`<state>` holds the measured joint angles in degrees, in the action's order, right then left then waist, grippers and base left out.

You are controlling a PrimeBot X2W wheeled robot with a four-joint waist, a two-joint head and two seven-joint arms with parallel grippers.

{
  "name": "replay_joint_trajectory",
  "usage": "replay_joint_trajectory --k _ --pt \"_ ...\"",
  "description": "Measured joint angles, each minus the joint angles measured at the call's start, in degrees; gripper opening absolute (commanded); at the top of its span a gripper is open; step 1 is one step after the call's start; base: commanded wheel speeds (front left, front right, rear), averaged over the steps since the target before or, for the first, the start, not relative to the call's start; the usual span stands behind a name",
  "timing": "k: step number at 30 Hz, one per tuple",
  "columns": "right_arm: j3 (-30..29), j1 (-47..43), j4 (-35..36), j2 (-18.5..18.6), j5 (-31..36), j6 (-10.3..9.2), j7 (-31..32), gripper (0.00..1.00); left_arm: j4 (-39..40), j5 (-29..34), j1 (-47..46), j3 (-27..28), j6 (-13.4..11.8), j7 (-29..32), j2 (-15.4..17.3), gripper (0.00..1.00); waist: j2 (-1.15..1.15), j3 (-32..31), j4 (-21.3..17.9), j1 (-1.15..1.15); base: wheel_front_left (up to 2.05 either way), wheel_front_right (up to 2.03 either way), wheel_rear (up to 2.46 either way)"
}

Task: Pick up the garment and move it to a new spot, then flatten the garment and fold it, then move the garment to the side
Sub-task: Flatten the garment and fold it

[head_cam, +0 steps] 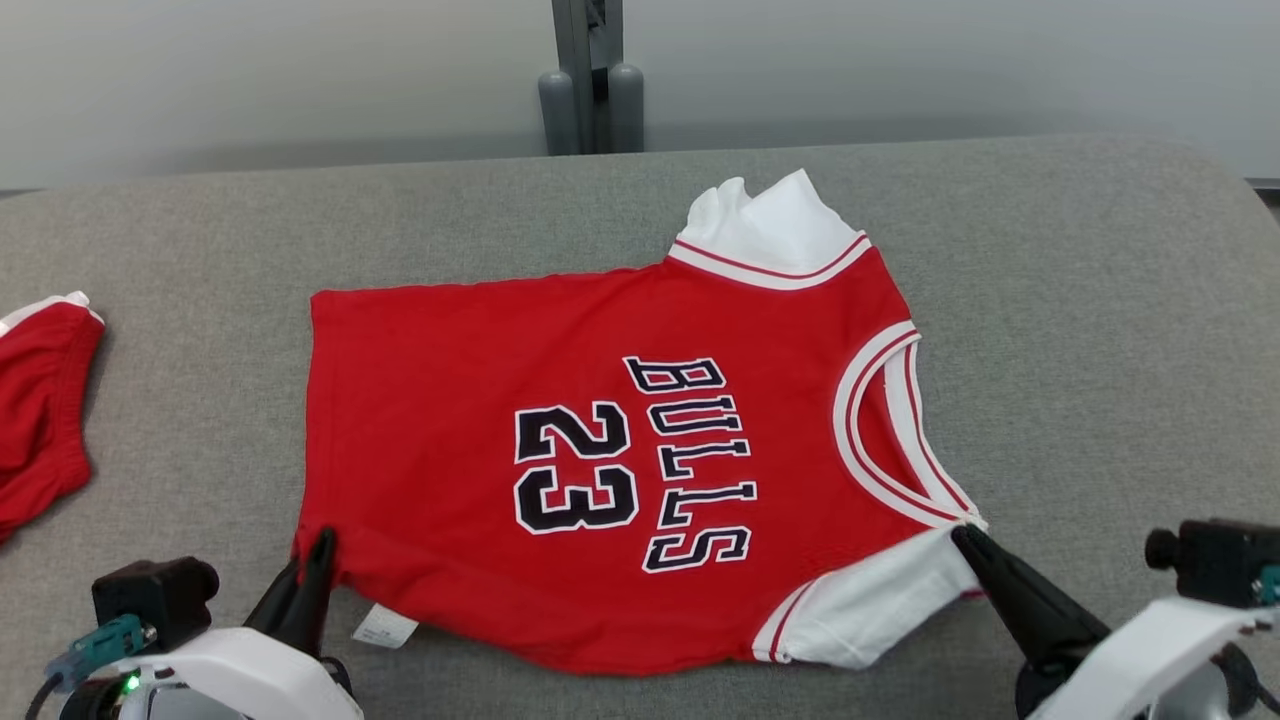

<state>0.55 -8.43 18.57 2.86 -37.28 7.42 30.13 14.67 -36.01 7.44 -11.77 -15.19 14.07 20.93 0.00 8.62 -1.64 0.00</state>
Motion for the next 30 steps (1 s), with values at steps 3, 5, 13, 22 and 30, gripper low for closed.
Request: replay_joint_trajectory --k 3,5,13,22,30 --pt "0.77 5.19 -3.78 0.75 0.09 0.0 0.42 0.0 -2.4 -0.36 -1.49 0.33 0.0 -0.27 -0.32 0.0 0.0 1.37 0.37 0.0 0.0 0.0 0.0" --pt "1.38 8.16 -6.57 1.64 0.58 0.01 0.48 0.0 -3.5 -0.57 -2.11 0.54 0.01 -0.76 -0.69 0.0 0.0 2.12 0.82 0.0 0.0 0.0 0.0" --pt "2.94 19.85 -17.23 4.7 -1.33 0.0 -2.12 0.0 -6.03 -2.36 -4.48 0.71 1.02 -1.4 -1.76 0.0 0.0 5.41 2.81 0.0 0.0 0.0 0.0" --pt "5.69 29.6 -29.81 6.01 -4.13 0.0 -6.7 0.0 -10.76 -3.71 -7.83 0.77 2.08 -1.8 -2.91 0.0 0.0 8.04 3.79 0.0 0.0 0.0 0.0" --pt "8.16 32.03 -36.11 6.33 -8.32 0.0 -11.07 1.0 -13.24 -6.26 -8.26 1.43 3.37 -3.63 -4.9 1.0 0.0 8.27 3.95 0.0 0.0 0.0 0.0"
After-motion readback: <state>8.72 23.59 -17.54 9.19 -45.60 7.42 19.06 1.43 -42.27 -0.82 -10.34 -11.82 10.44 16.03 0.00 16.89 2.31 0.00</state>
